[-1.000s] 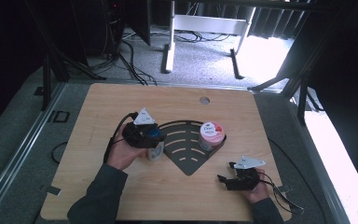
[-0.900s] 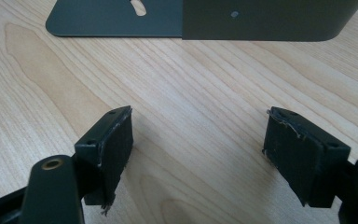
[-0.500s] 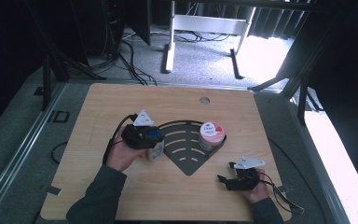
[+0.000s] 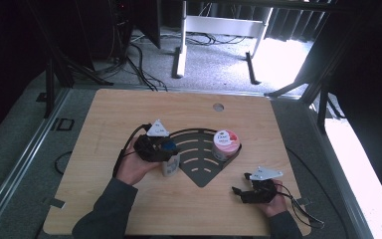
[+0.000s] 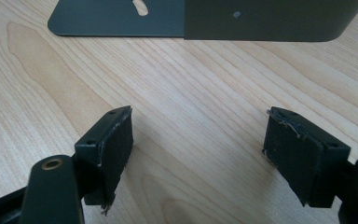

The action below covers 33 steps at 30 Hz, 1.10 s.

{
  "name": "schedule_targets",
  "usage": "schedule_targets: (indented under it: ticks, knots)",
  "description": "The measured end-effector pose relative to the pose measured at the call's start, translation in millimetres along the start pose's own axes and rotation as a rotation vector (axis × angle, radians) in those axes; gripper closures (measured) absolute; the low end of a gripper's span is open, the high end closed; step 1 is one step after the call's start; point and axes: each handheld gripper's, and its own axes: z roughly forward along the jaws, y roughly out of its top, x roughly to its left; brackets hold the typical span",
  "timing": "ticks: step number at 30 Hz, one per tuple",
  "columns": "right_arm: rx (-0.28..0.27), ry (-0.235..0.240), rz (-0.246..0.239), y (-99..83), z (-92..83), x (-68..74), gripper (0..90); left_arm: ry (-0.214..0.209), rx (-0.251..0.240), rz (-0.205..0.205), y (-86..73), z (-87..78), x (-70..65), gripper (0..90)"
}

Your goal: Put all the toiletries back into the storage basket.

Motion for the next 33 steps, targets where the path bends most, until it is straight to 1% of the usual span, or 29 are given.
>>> schedule_targets:
  ticks: [2,4,7,11,14,19,24,29,33]
  knots:
    - [0.0,0.0,0.0,0.0,0.0,0.0,23.6,0.009,0.025,0.01,0.6,1.5,0.0,54.6]
    - [0.0,0.001,0.0,0.0,0.0,0.0,23.6,0.013,0.057,0.019,0.1,5.1,-0.9,50.5]
    - [0.0,0.001,-0.001,0.0,0.0,0.0,23.6,0.029,0.094,0.042,-1.1,10.2,-3.5,49.9]
    - [0.0,0.001,0.0,0.0,0.0,0.1,23.6,0.03,0.124,0.047,-2.5,15.0,-3.1,49.7]
    - [0.0,0.002,-0.001,0.0,0.0,0.1,23.6,0.02,0.142,0.049,-1.9,16.6,-1.8,49.7]
    - [0.0,0.002,-0.002,0.0,0.0,0.1,23.6,0.02,0.192,0.073,-1.4,22.2,-2.1,49.7]
    - [0.001,0.003,-0.002,0.0,0.0,0.1,23.6,0.02,0.227,0.089,-3.0,28.0,-3.1,50.2]
    - [0.0,0.003,-0.001,0.0,0.0,0.2,23.6,0.024,0.28,0.126,-2.9,31.2,-4.1,50.2]
    - [0.0,0.004,-0.001,0.0,0.0,0.2,23.6,0.027,0.307,0.142,-1.4,32.1,-4.8,50.0]
